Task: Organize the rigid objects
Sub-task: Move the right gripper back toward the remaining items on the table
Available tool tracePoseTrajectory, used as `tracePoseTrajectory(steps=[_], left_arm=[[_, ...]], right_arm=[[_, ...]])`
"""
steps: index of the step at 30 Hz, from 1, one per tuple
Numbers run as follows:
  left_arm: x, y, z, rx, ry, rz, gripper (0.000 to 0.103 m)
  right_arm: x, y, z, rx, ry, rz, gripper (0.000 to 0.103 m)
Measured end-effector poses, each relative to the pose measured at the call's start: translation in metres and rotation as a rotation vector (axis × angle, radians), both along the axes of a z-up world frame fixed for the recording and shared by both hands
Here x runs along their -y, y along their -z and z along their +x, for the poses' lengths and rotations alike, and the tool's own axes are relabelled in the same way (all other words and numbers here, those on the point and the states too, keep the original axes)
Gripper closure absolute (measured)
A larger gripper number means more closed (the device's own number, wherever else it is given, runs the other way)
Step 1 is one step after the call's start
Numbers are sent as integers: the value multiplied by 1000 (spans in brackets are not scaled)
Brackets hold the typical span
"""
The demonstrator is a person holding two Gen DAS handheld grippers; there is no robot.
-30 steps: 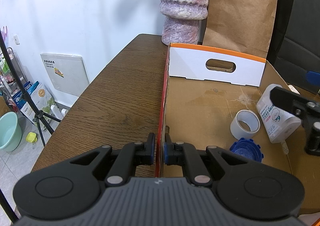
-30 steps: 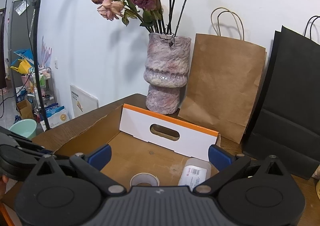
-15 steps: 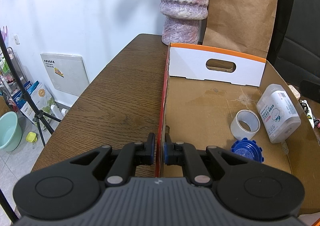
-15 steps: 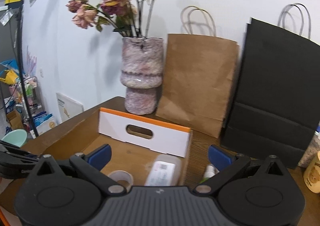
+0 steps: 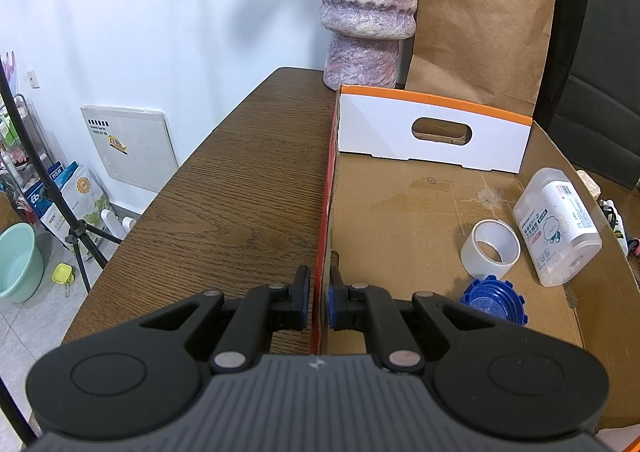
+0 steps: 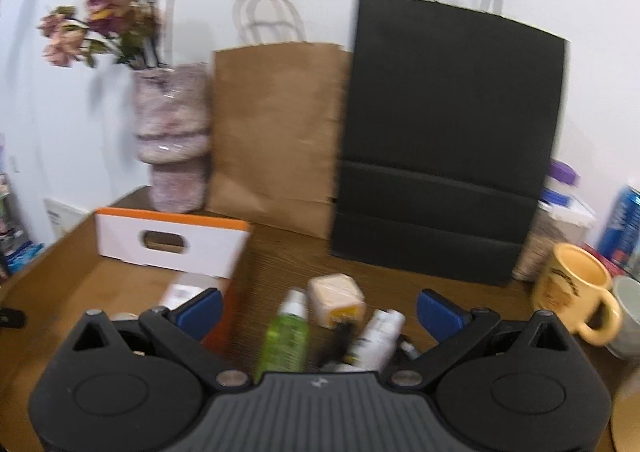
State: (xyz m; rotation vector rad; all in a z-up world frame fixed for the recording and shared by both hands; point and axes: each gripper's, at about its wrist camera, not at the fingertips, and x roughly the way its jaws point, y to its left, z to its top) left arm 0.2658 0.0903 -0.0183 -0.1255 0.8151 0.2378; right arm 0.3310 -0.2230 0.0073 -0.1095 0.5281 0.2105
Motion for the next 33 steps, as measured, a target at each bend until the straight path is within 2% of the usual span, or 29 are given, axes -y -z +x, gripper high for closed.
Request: tracePoseTrajectory(steps=[13, 25, 33], left_arm=[[0, 0, 0, 0, 0, -1, 93], [0, 0, 0, -1, -1, -1, 93], [-1, 0, 0, 0, -1, -2, 93]], right_arm=[[53, 42, 3, -120, 119, -77, 0], [59, 74, 11, -229, 114, -120, 0], [65, 85, 24, -227, 109, -38, 0]])
